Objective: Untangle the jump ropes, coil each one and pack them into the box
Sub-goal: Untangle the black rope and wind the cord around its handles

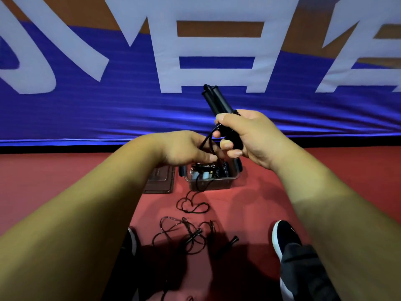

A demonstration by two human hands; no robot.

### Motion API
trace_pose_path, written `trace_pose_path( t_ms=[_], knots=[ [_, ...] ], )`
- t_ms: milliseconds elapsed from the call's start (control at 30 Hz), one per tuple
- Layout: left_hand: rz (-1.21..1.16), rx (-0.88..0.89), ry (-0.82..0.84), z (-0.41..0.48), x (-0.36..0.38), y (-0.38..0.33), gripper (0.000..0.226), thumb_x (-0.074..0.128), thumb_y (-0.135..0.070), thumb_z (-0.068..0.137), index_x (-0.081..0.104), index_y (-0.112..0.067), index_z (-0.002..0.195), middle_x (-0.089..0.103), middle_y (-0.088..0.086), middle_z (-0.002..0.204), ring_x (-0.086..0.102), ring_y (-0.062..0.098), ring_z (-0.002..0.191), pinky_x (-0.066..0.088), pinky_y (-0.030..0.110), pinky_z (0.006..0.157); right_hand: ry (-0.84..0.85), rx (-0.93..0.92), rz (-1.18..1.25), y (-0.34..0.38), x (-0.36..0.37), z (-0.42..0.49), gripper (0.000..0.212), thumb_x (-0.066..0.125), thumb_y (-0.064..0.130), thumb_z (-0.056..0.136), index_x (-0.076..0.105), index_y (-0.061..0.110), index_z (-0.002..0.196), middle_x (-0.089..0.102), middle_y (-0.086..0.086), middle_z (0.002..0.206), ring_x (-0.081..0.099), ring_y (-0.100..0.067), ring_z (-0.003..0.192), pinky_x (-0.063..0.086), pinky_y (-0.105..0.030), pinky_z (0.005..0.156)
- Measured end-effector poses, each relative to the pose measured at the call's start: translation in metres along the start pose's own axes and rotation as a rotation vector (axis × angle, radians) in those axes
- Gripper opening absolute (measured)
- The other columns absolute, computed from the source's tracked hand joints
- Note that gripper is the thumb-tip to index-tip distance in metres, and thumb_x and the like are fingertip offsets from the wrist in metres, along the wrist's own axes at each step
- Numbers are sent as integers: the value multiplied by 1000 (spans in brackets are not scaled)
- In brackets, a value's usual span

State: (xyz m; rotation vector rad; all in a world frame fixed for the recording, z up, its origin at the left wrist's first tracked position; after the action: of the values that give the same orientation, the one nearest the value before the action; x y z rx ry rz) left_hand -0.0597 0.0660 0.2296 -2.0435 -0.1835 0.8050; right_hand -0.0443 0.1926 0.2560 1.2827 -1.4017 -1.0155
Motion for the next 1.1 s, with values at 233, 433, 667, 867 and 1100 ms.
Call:
trace_pose_path(
  t_ms=[233, 433, 667, 867, 1100],
  knots=[
    [-371, 99, -4, -3, -8, -10, 23, 58, -20, 104, 59, 2, 109, 69, 30, 116, 66, 39, 118, 42, 57, 113, -1, -3, -107, 1, -12, 2, 15, 66, 20, 103, 57, 8, 102, 69, -13, 84, 46, -19, 54, 27, -28, 47],
    [-361, 153, -160, -5, -24, -7, 32, 41, -30, 113, 65, -12, 102, 54, 3, 82, 48, 23, 76, 41, 32, 74, -42, 2, -84, -5, -21, 3, 16, 67, 23, 103, 58, 9, 101, 67, -12, 83, 46, -19, 55, 28, -27, 47],
    [-134, 51, -89, -4, -16, 1, 18, 61, -11, 105, 76, -15, 113, 79, 4, 110, 71, 14, 99, 56, 31, 94, -35, 62, 8, -15, -13, 0, 19, 66, 22, 104, 55, 8, 96, 64, -12, 77, 44, -19, 55, 25, -25, 44],
    [270, -76, -234, 3, -29, 11, 14, 77, -36, 94, 76, -25, 85, 71, -2, 75, 60, 9, 64, 49, 25, 70, 86, 159, 17, -26, 5, -5, 17, 65, 20, 104, 57, 5, 102, 63, -12, 79, 41, -18, 55, 21, -24, 42],
    [118, -47, -408, 4, -43, 13, 22, 77, -6, 87, 72, -25, 77, 74, -8, 69, 70, 3, 61, 53, 19, 58, 341, 314, -1, -42, 31, -22, 25, 62, 29, 103, 56, 7, 114, 60, -10, 78, 38, -12, 52, 16, -21, 41]
  ],
)
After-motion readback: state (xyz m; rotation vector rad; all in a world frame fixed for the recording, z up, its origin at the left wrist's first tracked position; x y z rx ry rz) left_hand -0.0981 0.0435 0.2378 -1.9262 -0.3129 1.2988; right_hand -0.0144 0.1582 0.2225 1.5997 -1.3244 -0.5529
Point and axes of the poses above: each hand's wrist, its own z-axis towards the middle knuckle, its own x-axis out of the palm, y = z × x, the point moved 9 cm from there along z, towards the middle knuckle
